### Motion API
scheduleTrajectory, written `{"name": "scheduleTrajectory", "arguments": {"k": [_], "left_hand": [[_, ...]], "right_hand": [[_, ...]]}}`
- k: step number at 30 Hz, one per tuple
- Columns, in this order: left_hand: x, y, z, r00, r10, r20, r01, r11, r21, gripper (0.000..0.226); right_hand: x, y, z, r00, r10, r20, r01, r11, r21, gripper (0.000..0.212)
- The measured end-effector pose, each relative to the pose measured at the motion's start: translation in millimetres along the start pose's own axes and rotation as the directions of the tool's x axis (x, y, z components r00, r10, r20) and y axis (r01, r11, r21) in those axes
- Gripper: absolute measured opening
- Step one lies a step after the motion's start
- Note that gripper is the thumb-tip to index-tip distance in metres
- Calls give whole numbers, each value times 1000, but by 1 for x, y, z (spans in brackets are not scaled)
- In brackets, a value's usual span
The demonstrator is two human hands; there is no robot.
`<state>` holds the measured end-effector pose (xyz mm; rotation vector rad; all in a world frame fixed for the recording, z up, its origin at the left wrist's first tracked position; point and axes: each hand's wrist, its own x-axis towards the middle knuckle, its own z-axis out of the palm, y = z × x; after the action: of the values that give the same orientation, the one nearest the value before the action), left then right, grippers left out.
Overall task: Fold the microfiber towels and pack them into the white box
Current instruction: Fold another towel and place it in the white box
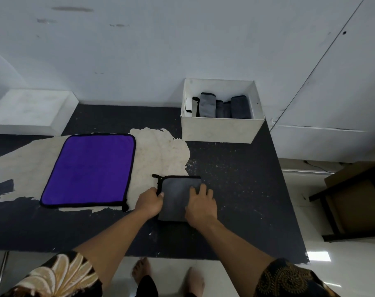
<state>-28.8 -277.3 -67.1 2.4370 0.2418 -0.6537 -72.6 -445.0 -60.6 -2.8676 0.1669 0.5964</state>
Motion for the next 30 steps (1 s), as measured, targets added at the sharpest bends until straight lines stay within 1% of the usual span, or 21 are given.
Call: {"name": "scheduleTrajectory", "arguments": {"k": [2, 6, 9, 12, 15, 17, 19, 21, 22, 24, 25, 26, 28, 30], "left_hand": [[1, 0, -1, 1000, 0, -2, 0, 1000, 8, 31], [-1, 0, -1, 1000, -1, -5, 1, 1000, 17, 30], [-2, 1, 0, 1000, -6, -9, 6, 1000, 15, 26], [-4, 2, 1, 1000, 3, 1, -2, 1000, -12, 25], [-6, 4, 1, 998, 47, -37, -50, 995, -90, 23], [-9, 8, 0, 992, 88, -87, -101, 983, -156, 22], [-12, 14, 0, 983, 130, -127, -155, 964, -217, 22], [-15, 20, 2, 975, 164, -153, -200, 945, -260, 20], [-16, 23, 4, 971, 178, -162, -216, 939, -266, 20], [-18, 25, 10, 969, 193, -151, -227, 939, -257, 20], [-19, 26, 14, 975, 190, -113, -213, 945, -247, 23], [-19, 25, 17, 983, 177, -53, -185, 956, -226, 32], [-21, 24, 24, 987, 149, 66, -137, 978, -159, 55], [-22, 22, 28, 982, 154, 108, -142, 984, -110, 70]], "right_hand": [[-3, 1, 0, 999, 30, -29, -29, 999, 40, 76], [-4, 1, -2, 997, 68, -24, -63, 986, 151, 71], [-3, 2, -4, 988, 154, 9, -149, 942, 301, 70], [2, 5, -8, 959, 273, 76, -272, 815, 511, 60], [7, 11, -14, 939, 309, 152, -335, 717, 612, 45], [10, 15, -17, 938, 316, 141, -321, 639, 699, 31], [13, 19, -21, 939, 324, 118, -285, 536, 795, 20], [14, 25, -23, 939, 332, 94, -245, 449, 859, 15], [14, 28, -23, 937, 340, 75, -228, 437, 870, 14], [11, 34, -20, 931, 360, 56, -231, 464, 855, 14], [8, 38, -18, 928, 366, 67, -256, 498, 829, 16], [5, 41, -17, 925, 370, 92, -294, 538, 790, 22], [-1, 48, -14, 920, 367, 138, -353, 619, 702, 35], [-4, 55, -11, 926, 359, 120, -351, 696, 626, 42]]}}
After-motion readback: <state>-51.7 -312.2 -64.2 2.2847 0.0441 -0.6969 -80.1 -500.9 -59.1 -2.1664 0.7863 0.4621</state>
